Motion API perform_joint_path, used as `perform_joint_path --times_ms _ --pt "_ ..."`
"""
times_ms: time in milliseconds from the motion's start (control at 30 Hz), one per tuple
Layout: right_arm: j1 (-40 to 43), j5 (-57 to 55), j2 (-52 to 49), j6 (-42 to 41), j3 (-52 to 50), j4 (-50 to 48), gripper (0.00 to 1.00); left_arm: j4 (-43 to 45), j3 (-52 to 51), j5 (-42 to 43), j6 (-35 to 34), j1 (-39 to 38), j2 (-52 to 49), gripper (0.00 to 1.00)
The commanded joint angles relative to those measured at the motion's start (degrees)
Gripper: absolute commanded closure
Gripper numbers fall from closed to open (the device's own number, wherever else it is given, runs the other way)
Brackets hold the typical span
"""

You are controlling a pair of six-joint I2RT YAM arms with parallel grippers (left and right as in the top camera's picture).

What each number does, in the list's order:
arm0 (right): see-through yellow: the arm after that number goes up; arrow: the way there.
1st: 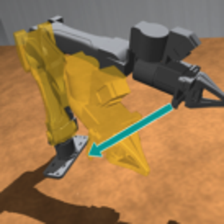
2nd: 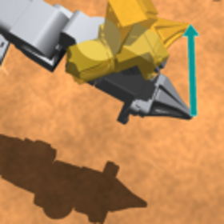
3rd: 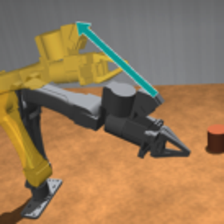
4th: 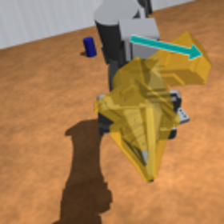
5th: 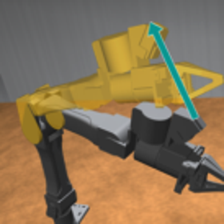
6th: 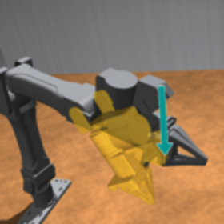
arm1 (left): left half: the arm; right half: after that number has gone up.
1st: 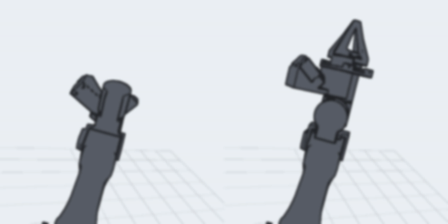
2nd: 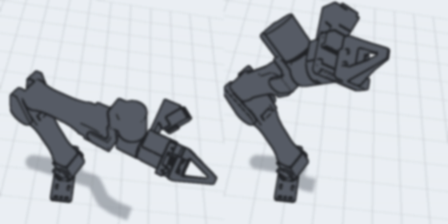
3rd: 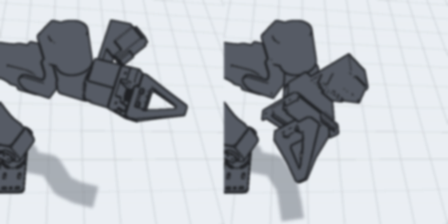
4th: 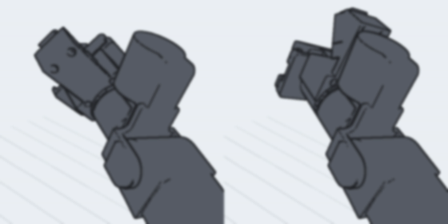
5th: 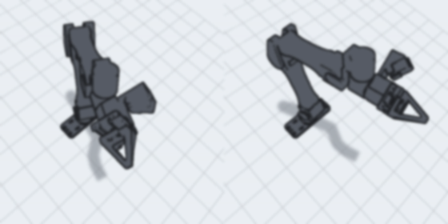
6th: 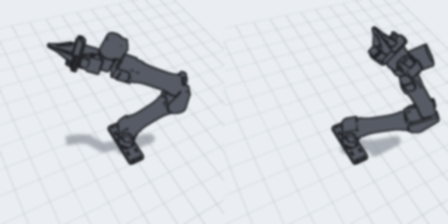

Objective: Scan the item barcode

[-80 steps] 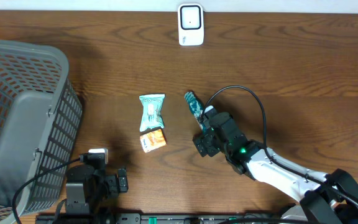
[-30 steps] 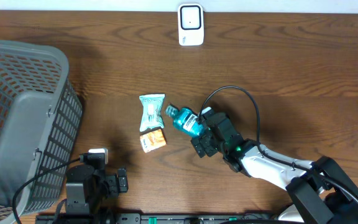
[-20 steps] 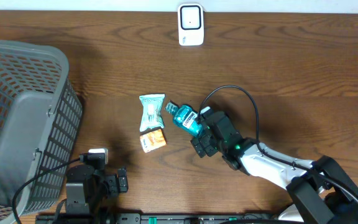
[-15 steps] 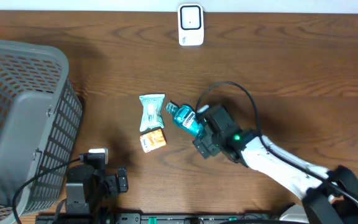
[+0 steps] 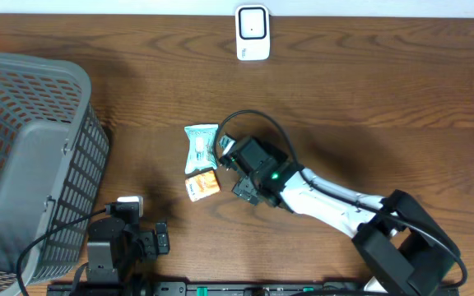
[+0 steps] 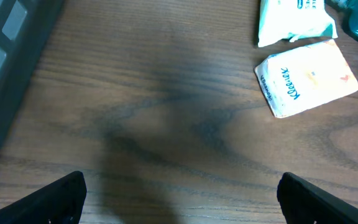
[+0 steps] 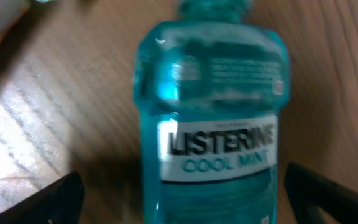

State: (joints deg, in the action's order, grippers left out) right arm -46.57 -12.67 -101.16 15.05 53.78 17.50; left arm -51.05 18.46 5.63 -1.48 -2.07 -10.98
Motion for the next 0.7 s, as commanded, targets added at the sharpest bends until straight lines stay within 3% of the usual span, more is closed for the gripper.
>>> perform_joint_path --times_ms 0,100,233,300,433,633,667 --pt "-0.90 -3.72 -3.78 1.95 -0.15 1.09 0.15 -0.13 0.39 -0.15 -0.09 0.13 0.20 0.02" --pt "-0.63 -0.28 -5.29 0.33 -0.13 4.11 0.38 -0.13 0.39 -0.15 -0.09 0.13 0.20 0.02" --pt "1.46 5.79 -5.05 -4.98 4.63 12.79 0.52 -0.13 0.39 -0.15 -0.09 0.11 0.20 0.02" --pt "3.34 11.50 -4.79 -4.87 12.09 21.51 0.60 -0.13 0.39 -0.15 -0.09 0.13 0.20 0.02" --pt "6.73 15.04 -4.74 -2.84 22.62 30.60 0.55 -0.13 0.39 -0.15 -0.09 0.13 0.20 0.02" --pt "10.86 18.18 -4.94 -1.09 22.18 30.27 0.57 -0.13 0.39 -0.15 -0.09 0.13 0.20 0.02" --pt "11.17 17.42 -4.92 -1.03 22.18 30.25 0.50 -0.13 0.39 -0.15 -0.09 0.13 0.20 0.02"
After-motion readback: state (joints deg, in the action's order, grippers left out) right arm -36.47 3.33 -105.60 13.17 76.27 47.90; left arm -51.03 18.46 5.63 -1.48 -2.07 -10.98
